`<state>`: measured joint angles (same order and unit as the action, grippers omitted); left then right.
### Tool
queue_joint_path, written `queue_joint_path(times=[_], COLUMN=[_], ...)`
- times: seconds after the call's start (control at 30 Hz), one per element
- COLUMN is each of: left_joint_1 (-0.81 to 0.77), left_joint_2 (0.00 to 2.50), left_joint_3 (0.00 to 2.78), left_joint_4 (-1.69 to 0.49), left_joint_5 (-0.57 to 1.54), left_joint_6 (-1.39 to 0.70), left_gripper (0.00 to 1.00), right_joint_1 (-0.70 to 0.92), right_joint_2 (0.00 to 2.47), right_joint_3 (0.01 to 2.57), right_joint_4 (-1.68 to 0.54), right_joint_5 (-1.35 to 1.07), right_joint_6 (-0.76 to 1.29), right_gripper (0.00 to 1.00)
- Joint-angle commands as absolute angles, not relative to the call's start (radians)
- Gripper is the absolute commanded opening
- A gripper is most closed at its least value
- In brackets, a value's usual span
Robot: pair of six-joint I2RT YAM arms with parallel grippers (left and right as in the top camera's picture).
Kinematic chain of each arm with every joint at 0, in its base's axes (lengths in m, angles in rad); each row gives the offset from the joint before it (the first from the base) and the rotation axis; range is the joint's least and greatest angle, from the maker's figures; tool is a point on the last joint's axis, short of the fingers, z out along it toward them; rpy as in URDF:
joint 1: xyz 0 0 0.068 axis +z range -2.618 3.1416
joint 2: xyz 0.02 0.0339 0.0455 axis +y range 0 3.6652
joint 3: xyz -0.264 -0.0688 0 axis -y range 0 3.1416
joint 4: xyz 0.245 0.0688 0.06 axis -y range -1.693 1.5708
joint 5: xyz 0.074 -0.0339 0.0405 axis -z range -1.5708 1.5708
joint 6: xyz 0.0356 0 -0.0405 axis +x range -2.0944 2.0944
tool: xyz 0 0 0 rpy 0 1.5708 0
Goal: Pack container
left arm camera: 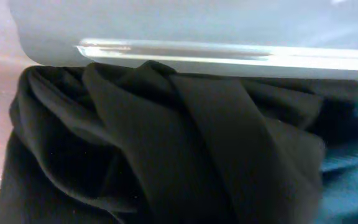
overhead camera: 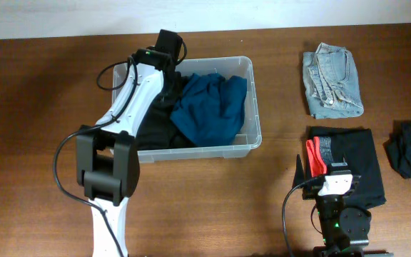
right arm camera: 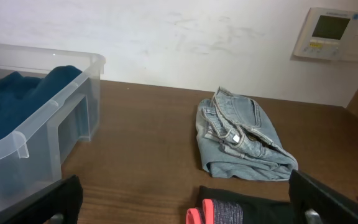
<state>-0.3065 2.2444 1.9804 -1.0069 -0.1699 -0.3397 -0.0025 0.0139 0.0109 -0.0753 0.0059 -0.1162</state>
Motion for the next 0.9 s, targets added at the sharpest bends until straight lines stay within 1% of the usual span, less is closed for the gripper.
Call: queue_joint_path(times=[0.0,0.1,0.17,0.23,0.3,0.37,0.4,0.43,0.47,0.67,0.87], left_joint_1=[-0.311,-0.311,-0.311,-0.309,-0.302,-0.287,-0.279,-0.263,-0.244,-0.085,0.088], left_joint_2=[2.113,2.038,1.983,1.938,1.892,1.86,1.849,1.835,1.822,1.791,1.791], left_joint_3=[2.003,2.003,2.003,2.003,2.003,2.003,2.003,2.003,2.003,2.003,2.003], left_joint_4=[-1.011,-1.022,-1.03,-1.034,-1.041,-1.052,-1.058,-1.071,-1.085,-1.169,-1.267], left_joint_5=[-0.153,-0.154,-0.154,-0.165,-0.208,-0.242,-0.257,-0.276,-0.294,-0.313,-0.31], left_joint_6=[-0.342,-0.342,-0.342,-0.317,-0.312,-0.312,-0.312,-0.312,-0.312,-0.334,-0.45], left_gripper=[0.17,0.27,0.37,0.43,0.61,0.64,0.7,0.86,0.99,0.99,0.99], right_joint_1=[-0.009,-0.009,-0.009,-0.009,-0.009,-0.009,-0.009,-0.009,-0.009,-0.009,-0.009], right_joint_2=[0.004,0.004,0.004,0.004,0.004,0.004,0.004,0.004,0.004,0.004,0.004], right_joint_3=[0.006,0.006,0.006,0.006,0.006,0.006,0.006,0.006,0.006,0.006,0.006], right_joint_4=[-0.081,-0.081,-0.081,-0.081,-0.081,-0.081,-0.081,-0.081,-0.081,-0.081,-0.081], right_joint_5=[0.011,0.011,0.011,0.011,0.011,0.011,0.011,0.011,0.011,0.011,0.011], right_joint_6=[-0.12,-0.12,-0.12,-0.12,-0.12,-0.12,-0.12,-0.12,-0.12,-0.12,-0.12], right_gripper=[0.98,0.98,0.98,0.98,0.98,0.98,0.98,0.98,0.98,0.98,0.98])
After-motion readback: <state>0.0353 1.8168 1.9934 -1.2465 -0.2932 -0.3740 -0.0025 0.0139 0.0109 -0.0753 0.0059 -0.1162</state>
